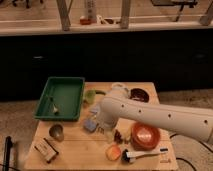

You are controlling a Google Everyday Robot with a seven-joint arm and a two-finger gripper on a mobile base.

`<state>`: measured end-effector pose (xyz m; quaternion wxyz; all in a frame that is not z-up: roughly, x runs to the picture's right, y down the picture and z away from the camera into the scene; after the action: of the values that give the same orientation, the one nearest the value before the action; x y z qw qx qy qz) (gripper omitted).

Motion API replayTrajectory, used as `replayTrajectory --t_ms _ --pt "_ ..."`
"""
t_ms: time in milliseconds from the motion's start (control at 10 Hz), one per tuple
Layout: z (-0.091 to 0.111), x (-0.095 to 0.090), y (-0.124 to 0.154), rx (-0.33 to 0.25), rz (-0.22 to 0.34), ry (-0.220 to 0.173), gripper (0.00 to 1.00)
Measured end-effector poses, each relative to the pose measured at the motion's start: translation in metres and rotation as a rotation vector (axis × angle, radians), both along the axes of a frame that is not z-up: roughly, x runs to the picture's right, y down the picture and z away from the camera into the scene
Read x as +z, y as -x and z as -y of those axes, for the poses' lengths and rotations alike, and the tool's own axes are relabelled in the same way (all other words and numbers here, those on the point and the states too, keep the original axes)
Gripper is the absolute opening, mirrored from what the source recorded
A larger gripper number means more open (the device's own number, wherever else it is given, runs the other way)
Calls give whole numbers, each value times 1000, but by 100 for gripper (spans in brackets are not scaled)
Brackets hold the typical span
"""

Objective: Place apple in tray

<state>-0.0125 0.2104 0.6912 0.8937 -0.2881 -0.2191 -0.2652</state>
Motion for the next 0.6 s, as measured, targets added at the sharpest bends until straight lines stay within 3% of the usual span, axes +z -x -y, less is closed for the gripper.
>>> replayTrajectory --t_ms 200,600 --pt "-28 13 -18 26 -35 38 80" --pt "-62 36 -40 95 -62 94 80"
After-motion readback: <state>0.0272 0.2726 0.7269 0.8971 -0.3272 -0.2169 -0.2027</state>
